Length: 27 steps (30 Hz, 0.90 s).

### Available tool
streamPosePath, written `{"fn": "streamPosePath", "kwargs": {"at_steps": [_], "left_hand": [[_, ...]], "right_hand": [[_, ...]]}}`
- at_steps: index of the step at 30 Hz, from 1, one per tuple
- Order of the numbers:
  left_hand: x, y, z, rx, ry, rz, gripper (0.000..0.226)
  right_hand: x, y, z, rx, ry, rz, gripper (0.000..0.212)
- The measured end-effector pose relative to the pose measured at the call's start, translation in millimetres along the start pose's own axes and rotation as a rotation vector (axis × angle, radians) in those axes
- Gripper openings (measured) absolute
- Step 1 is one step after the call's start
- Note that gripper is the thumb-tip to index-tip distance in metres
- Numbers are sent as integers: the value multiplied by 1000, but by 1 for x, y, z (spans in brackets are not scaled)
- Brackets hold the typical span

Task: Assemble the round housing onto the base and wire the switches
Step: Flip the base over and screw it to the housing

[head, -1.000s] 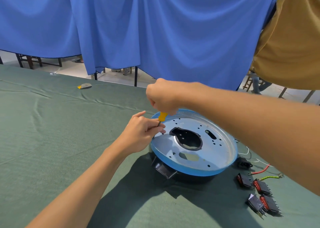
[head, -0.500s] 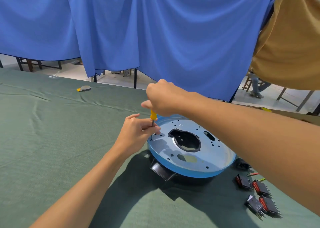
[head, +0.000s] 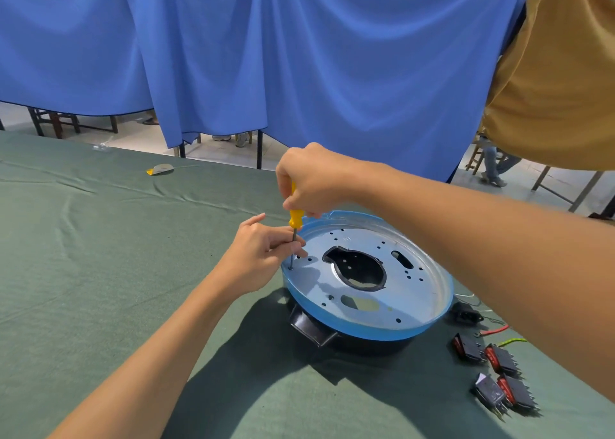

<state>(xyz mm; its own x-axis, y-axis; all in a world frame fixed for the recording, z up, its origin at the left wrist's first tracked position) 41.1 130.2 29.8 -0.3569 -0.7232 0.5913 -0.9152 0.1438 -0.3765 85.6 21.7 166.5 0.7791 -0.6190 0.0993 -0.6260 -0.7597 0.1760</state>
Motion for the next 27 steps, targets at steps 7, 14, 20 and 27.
{"fn": "streamPosePath", "kwargs": {"at_steps": [7, 14, 20, 27], "left_hand": [[2, 0, 3, 130, 16, -68, 9], [5, 4, 5, 143, -22, -65, 8], [3, 2, 0, 36, -60, -32, 16], [4, 0, 3, 48, 8, -37, 15]], "right_hand": [[3, 0, 7, 31, -48, 21, 29], [5, 1, 12, 102, -24, 72, 40], [7, 0, 10, 66, -81, -33, 16], [6, 2, 10, -3, -106, -9, 18]]}}
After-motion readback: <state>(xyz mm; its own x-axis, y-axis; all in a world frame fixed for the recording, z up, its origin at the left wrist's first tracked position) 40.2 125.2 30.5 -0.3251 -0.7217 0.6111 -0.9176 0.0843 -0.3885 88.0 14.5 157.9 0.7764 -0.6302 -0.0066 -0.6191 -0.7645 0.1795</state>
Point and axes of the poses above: each hand's wrist, its own y-axis away from the middle knuckle, its own z-axis out of the palm, x = y × z, the point moved 1 cm from there along -y, towards the middle knuckle, and after that the axes turned 13 degrees about -x, right-handed, at the moved point
